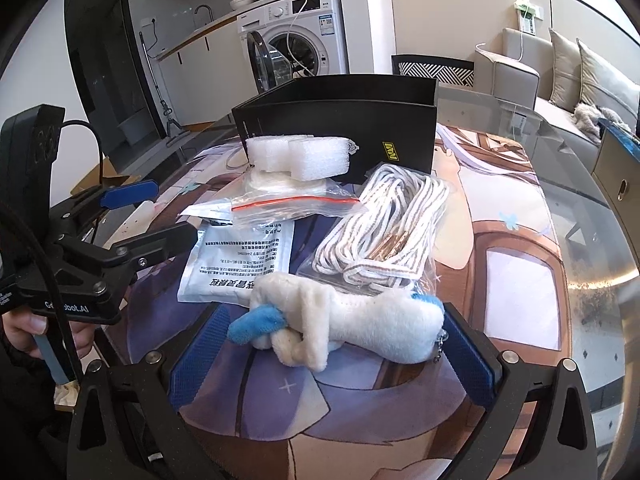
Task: Organize soft objects
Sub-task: 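Lower the right gripper onto the white plush toy and close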
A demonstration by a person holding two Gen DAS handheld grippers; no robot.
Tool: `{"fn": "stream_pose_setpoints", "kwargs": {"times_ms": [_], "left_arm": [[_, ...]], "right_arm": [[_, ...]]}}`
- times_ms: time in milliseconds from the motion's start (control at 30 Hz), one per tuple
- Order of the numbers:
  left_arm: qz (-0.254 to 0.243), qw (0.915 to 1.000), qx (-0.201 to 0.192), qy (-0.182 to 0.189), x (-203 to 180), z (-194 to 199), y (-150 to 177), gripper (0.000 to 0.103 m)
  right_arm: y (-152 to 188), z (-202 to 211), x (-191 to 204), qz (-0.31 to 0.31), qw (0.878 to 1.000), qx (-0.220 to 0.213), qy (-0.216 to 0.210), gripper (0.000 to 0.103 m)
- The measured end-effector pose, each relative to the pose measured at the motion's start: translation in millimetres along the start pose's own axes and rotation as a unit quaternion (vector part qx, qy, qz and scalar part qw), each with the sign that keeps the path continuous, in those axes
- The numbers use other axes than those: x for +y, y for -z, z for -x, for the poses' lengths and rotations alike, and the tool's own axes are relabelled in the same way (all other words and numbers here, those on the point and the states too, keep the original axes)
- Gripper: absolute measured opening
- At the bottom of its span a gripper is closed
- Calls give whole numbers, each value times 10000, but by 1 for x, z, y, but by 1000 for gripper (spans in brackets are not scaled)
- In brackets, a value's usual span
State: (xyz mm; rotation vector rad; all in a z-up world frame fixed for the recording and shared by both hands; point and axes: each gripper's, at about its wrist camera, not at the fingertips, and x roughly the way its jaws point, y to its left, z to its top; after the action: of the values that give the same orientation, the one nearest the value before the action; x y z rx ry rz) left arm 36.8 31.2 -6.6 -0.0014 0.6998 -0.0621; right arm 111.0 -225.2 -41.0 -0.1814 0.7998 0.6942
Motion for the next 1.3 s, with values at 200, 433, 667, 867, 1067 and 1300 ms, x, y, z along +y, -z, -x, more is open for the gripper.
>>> {"fn": "stream_pose_setpoints", "kwargs": {"times_ms": [200, 433, 667, 867, 1067, 1300], "left_arm": [[-2, 10000, 21, 14, 0, -1, 0, 103], [-35, 10000, 58, 28, -1, -3, 0, 103], [-43, 10000, 69, 12, -2, -3, 0, 103], [-41, 9999, 93, -3, -2, -4, 0, 103], [-45, 9999, 139, 74, -5, -4, 0, 103], [-110, 9997, 212, 111, -10, -6, 1, 103]], "right_arm": [[1, -1, 2, 93, 9999, -7, 118, 102], [3, 2, 0, 184, 9995, -44, 252, 85], [4, 6, -6, 248, 9995, -82, 163, 73], [4, 12, -10, 205, 9997, -159, 17, 68], [4, 23, -18, 59, 9994, -303, -136, 64], [6, 25, -21, 63, 9993, -322, -190, 57]]}}
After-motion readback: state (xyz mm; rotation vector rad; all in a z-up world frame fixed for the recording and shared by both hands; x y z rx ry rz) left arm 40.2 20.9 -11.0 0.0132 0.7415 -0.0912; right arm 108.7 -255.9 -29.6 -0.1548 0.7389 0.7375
